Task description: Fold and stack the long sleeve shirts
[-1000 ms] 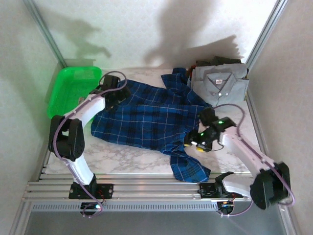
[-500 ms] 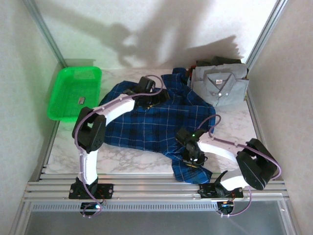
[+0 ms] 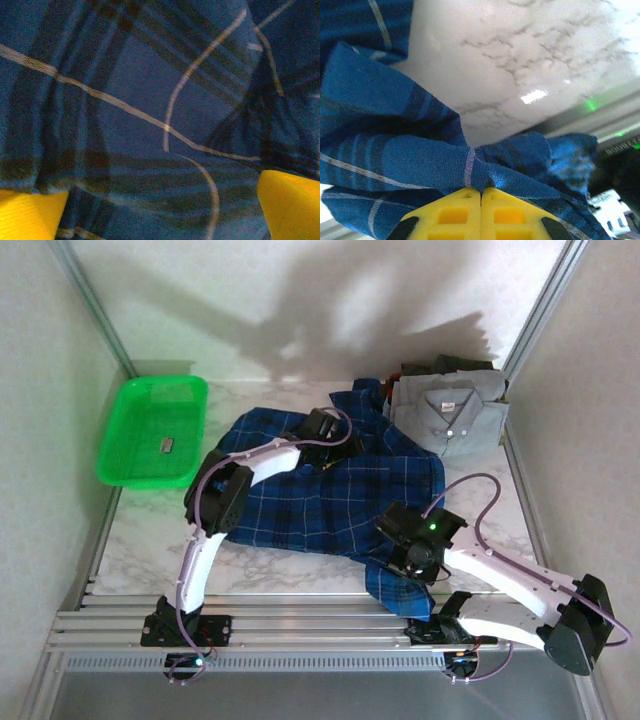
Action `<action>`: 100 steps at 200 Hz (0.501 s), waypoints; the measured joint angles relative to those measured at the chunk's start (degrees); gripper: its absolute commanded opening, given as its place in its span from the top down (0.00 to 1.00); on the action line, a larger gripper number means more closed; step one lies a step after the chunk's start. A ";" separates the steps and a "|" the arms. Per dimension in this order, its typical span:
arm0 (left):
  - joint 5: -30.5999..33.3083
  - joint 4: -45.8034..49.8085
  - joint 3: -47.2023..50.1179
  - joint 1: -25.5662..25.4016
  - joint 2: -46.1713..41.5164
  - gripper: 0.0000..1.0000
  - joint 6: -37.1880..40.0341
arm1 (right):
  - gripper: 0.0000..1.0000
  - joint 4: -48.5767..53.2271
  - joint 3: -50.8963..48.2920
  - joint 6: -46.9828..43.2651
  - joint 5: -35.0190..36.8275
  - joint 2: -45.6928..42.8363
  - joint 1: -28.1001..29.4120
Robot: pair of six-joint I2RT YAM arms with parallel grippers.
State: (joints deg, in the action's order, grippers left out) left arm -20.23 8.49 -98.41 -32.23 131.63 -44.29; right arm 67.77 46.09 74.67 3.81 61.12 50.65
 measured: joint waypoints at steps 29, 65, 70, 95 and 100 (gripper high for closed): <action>3.56 -0.57 0.00 1.42 0.20 0.03 -0.79 | 1.00 2.62 -0.63 4.28 -1.03 0.04 4.15; 7.50 -3.15 2.86 4.55 -1.03 0.02 -1.25 | 1.00 3.30 -2.12 9.35 -0.76 0.39 6.03; 7.76 -3.48 3.56 4.96 -1.42 0.01 -1.49 | 1.00 3.30 -2.29 9.99 -0.72 0.37 6.08; 6.88 -5.03 6.97 7.06 -3.58 0.00 -3.17 | 0.88 1.84 -3.54 12.24 -0.44 0.37 6.08; 6.08 -5.29 7.13 7.28 -3.76 0.00 -3.45 | 0.80 1.40 -3.74 12.61 -0.44 0.37 6.10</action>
State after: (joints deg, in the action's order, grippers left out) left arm -14.15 3.20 -91.29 -24.95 127.87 -47.75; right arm 69.17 42.35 87.29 3.38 61.49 56.75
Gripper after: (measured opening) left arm 0.994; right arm 0.079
